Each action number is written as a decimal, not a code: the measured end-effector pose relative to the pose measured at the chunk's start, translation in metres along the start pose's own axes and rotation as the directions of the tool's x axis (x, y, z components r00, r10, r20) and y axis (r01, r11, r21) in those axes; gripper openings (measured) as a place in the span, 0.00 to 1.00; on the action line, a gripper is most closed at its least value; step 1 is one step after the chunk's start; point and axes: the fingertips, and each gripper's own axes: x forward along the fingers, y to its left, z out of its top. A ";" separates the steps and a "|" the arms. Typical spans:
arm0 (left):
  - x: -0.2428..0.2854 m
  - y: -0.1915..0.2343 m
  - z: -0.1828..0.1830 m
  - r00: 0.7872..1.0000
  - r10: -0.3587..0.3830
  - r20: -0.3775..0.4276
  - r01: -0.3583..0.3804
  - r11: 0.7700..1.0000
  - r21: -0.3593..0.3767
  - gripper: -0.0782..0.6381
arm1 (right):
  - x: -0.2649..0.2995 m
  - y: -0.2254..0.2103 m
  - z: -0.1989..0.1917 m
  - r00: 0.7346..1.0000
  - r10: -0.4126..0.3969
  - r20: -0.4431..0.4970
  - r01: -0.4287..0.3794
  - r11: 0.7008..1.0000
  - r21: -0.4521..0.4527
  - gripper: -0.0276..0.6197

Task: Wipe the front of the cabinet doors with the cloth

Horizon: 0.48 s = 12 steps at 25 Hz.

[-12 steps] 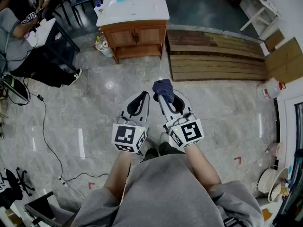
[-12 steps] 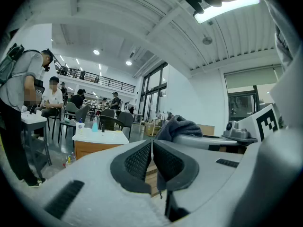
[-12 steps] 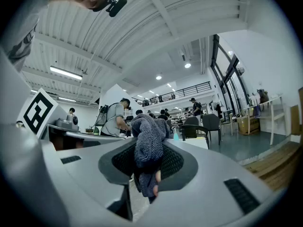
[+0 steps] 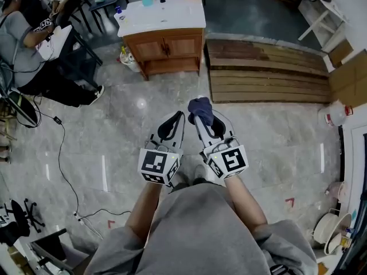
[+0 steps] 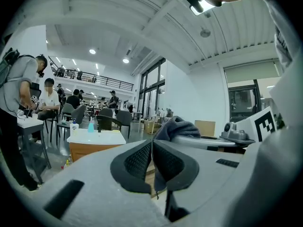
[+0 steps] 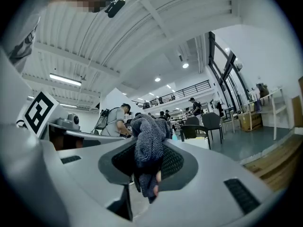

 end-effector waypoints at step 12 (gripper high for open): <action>0.050 0.011 -0.005 0.999 0.027 -0.032 -0.027 0.999 0.018 0.14 | 0.021 -0.046 -0.010 1.000 0.024 -0.005 -0.024 1.000 0.013 0.19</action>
